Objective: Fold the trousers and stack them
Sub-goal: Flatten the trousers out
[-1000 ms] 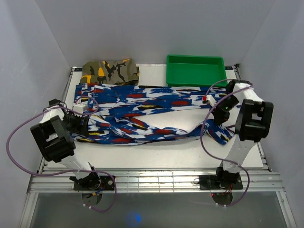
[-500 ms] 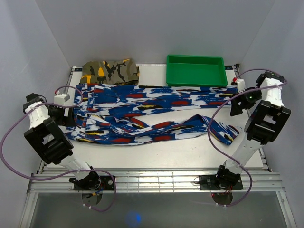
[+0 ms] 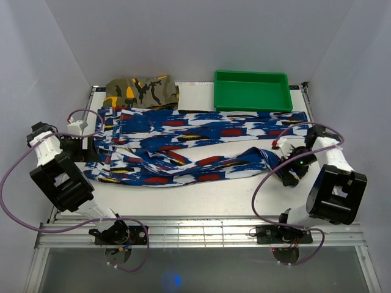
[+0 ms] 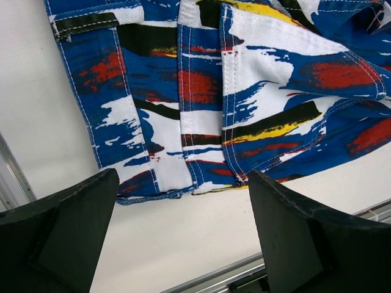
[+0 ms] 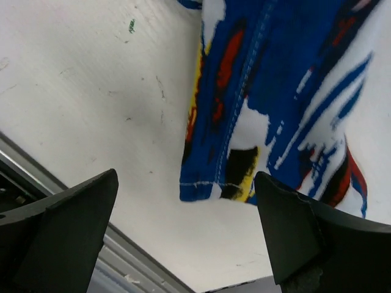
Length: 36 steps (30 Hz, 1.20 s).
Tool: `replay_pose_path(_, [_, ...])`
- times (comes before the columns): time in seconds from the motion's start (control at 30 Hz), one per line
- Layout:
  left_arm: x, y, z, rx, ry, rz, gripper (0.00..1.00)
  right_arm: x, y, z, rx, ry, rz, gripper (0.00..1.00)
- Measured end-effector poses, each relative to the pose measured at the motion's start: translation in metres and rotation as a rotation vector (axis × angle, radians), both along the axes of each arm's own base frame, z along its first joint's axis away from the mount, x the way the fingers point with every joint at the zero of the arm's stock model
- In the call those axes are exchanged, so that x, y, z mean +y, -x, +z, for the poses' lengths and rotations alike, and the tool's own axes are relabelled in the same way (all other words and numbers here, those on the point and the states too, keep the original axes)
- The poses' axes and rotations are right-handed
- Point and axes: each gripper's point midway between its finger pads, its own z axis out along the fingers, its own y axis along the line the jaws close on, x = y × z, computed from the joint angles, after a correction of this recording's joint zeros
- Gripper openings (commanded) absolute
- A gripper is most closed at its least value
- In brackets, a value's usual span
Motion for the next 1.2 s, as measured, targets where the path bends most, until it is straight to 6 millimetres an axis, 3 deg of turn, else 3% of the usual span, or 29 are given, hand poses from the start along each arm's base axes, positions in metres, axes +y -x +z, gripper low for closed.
replay_pose_path(0.13, [-0.002, 0.003, -0.005, 0.01, 0.008, 0.002, 0.98, 0.008, 0.005, -0.031, -0.072, 0.103, 0.098, 1.0])
replay_pose_path(0.17, [-0.003, 0.004, -0.007, 0.014, 0.009, 0.003, 0.98, 0.007, 0.008, -0.039, -0.083, 0.135, 0.123, 0.95])
replay_pose_path(0.23, [-0.004, 0.006, -0.01, 0.021, 0.011, 0.004, 0.98, 0.006, 0.009, -0.049, -0.114, 0.191, 0.16, 0.74])
replay_pose_path(0.27, [-0.004, 0.007, -0.011, 0.024, 0.011, 0.005, 0.98, 0.005, 0.004, -0.046, -0.156, 0.224, 0.17, 0.56])
replay_pose_path(0.33, [-0.003, 0.006, -0.012, 0.023, 0.007, 0.007, 0.98, 0.001, -0.008, -0.044, -0.221, 0.283, 0.185, 0.39])
replay_pose_path(0.37, [-0.002, 0.006, -0.013, 0.022, 0.005, 0.008, 0.96, -0.003, -0.015, -0.044, -0.238, 0.309, 0.186, 0.12])
replay_pose_path(0.4, [-0.002, 0.006, -0.014, 0.022, 0.004, 0.008, 0.95, -0.006, -0.019, -0.045, -0.24, 0.323, 0.175, 0.08])
replay_pose_path(0.5, [-0.003, 0.008, -0.02, 0.025, 0.001, 0.001, 0.86, -0.013, -0.031, -0.036, -0.246, 0.347, 0.146, 0.08])
replay_pose_path(0.57, [-0.005, 0.012, -0.026, 0.033, -0.002, -0.012, 0.82, -0.016, -0.046, -0.018, -0.271, 0.341, 0.118, 0.08])
replay_pose_path(0.7, [-0.008, 0.028, -0.046, 0.06, -0.035, -0.048, 0.79, -0.018, -0.096, 0.049, -0.402, 0.293, 0.045, 0.08])
replay_pose_path(0.73, [-0.009, 0.032, -0.05, 0.066, -0.047, -0.058, 0.79, -0.019, -0.101, 0.055, -0.415, 0.288, 0.038, 0.08])
replay_pose_path(0.77, [-0.009, 0.035, -0.053, 0.07, -0.059, -0.067, 0.79, -0.022, -0.123, 0.082, -0.47, 0.264, 0.003, 0.08])
replay_pose_path(0.87, [-0.006, 0.038, -0.056, 0.067, -0.09, -0.083, 0.79, -0.034, -0.158, 0.108, -0.494, 0.216, -0.064, 0.08])
replay_pose_path(0.97, [-0.002, 0.036, -0.052, 0.054, -0.118, -0.084, 0.81, -0.051, -0.188, 0.098, -0.442, 0.177, -0.137, 0.08])
replay_pose_path(1.07, [0.0, 0.034, -0.047, 0.046, -0.129, -0.076, 0.84, -0.071, -0.212, 0.057, -0.31, 0.142, -0.234, 0.08])
replay_pose_path(1.17, [0.007, 0.026, -0.036, 0.026, -0.135, -0.051, 0.88, -0.095, -0.223, 0.01, -0.169, 0.121, -0.336, 0.28])
replay_pose_path(1.2, [0.01, 0.024, -0.031, 0.02, -0.13, -0.039, 0.89, -0.101, -0.22, -0.004, -0.125, 0.114, -0.365, 0.52])
